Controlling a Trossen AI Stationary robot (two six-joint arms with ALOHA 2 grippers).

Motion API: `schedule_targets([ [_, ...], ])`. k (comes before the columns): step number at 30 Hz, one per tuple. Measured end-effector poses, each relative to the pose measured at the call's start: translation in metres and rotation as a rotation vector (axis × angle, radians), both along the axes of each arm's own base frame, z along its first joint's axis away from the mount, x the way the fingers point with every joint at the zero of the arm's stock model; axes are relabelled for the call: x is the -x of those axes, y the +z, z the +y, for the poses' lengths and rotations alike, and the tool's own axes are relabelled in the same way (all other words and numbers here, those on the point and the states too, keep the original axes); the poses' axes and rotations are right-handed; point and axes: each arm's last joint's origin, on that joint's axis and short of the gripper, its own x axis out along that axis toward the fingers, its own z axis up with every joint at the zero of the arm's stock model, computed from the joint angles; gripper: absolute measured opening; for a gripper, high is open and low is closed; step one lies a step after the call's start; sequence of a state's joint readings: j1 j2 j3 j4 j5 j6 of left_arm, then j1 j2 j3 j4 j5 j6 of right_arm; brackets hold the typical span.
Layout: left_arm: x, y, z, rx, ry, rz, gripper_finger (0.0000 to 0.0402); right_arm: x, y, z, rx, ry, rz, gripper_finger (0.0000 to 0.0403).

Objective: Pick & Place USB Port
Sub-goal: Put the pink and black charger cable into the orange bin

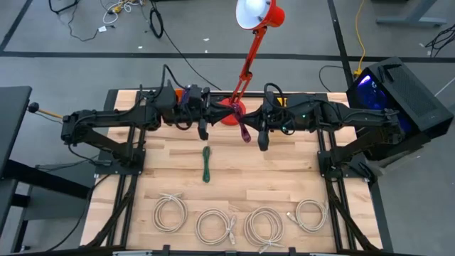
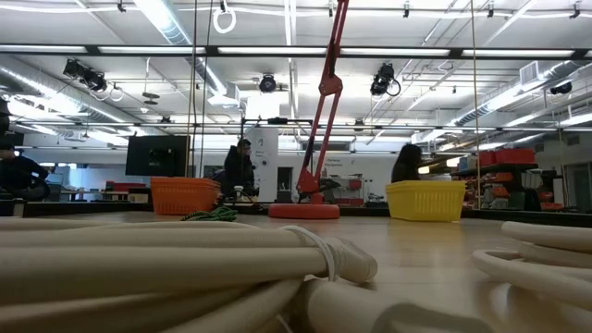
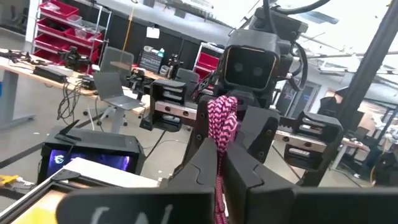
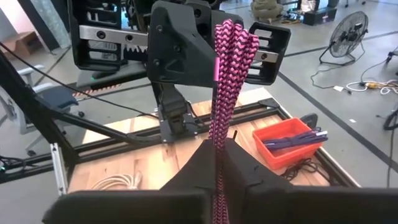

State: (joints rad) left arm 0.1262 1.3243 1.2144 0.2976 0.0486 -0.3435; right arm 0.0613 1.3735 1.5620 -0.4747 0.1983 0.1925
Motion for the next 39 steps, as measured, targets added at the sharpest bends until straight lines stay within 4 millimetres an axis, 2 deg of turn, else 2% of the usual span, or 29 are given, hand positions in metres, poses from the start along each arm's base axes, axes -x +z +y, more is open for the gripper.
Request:
schedule_targets([
  [8,0.001,-0.005,0.011,0.009,0.040,0.060,0.0007,0.002,-0.005,-0.005,0.030,-0.068,0.060,0.0096],
  [15,0.014,-0.013,0.020,0.041,0.147,0.211,0.0007,0.014,-0.013,-0.017,0.049,-0.183,0.178,0.0136],
  [18,0.028,-0.017,0.022,0.068,0.220,0.323,0.0007,0.021,-0.013,-0.021,0.063,-0.232,0.205,0.0141],
  [23,0.058,-0.032,0.029,0.089,0.441,0.584,0.0007,0.028,-0.009,-0.023,0.069,-0.257,0.198,0.0136],
  [28,0.080,-0.038,0.036,0.070,0.595,0.730,0.0007,0.030,-0.007,-0.023,0.069,-0.256,0.195,0.0127],
  [32,0.090,-0.047,0.047,0.078,0.666,0.838,0.0007,0.029,-0.008,-0.023,0.069,-0.254,0.199,0.0125],
  [39,0.101,-0.058,0.074,-0.020,0.716,0.959,0.0007,0.028,-0.012,-0.022,0.043,-0.234,0.206,0.0126],
])
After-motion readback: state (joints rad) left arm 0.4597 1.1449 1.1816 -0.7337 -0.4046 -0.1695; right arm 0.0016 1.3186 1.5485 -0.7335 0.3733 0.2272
